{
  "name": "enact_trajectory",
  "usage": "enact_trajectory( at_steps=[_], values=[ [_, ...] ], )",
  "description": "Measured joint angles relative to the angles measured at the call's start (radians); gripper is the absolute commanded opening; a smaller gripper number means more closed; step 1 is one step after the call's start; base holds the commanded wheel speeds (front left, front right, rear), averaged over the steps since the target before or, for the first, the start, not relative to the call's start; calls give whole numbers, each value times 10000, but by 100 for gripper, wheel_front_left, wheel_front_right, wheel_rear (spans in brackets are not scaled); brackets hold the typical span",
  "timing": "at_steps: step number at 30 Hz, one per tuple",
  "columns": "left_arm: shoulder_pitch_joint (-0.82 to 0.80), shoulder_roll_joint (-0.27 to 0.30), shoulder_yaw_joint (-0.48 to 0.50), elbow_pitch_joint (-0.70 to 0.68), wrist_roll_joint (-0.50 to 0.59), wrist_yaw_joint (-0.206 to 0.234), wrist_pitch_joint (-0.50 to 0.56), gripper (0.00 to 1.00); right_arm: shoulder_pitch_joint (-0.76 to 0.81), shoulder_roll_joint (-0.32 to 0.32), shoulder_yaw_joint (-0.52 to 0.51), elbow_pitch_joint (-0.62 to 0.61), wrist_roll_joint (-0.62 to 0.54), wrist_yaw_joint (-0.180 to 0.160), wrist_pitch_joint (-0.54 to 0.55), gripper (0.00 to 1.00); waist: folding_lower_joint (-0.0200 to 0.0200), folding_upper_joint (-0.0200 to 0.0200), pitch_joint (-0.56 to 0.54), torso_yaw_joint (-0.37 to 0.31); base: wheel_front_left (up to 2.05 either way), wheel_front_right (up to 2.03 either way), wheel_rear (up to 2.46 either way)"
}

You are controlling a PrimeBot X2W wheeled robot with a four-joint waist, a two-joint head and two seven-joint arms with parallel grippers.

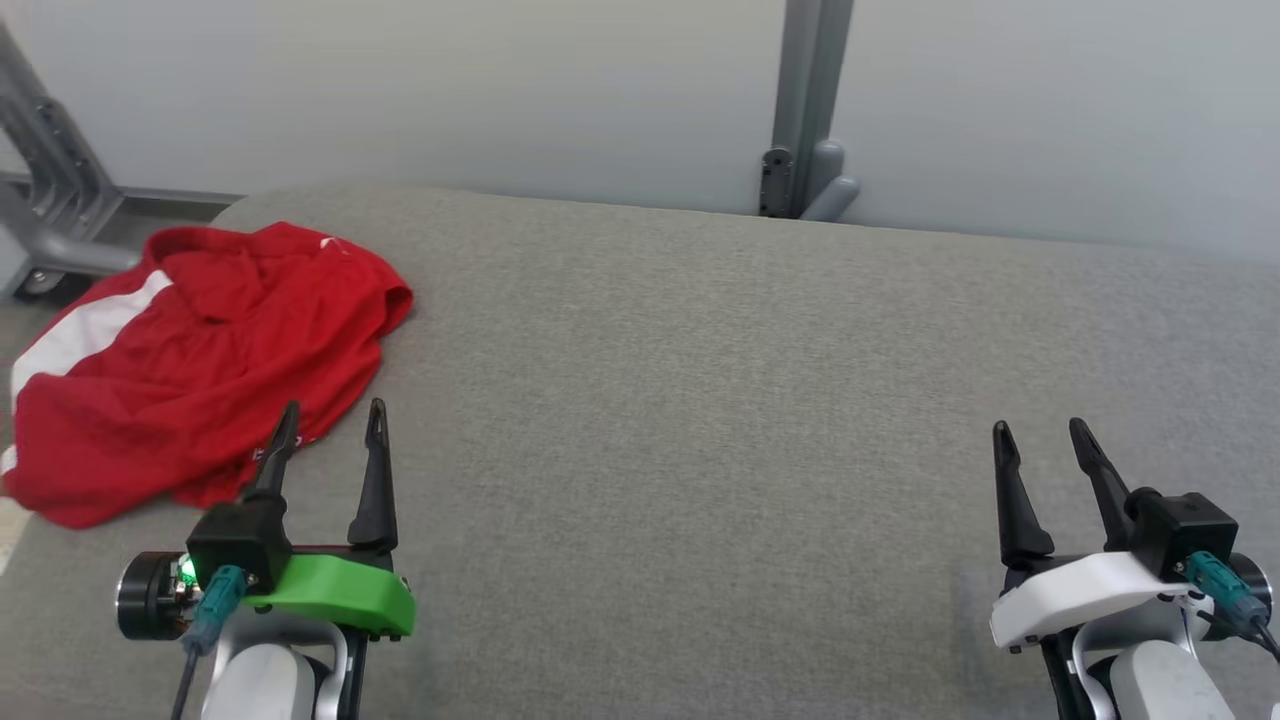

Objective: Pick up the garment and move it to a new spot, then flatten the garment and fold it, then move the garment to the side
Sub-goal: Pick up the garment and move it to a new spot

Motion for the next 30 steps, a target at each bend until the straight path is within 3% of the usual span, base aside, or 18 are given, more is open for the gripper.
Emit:
enact_trajectory(
  at_steps=[17,30],
  values=[
    [-93,221,918,-86,-127,127,-29,100,-446,35,627,109,77,0,-6,100,0,0,168,2757,0,0,0],
    [-79,155,1141,-119,-29,58,-29,100,-486,44,640,184,77,0,-35,100,0,0,231,3313,0,0,0]
  ],
)
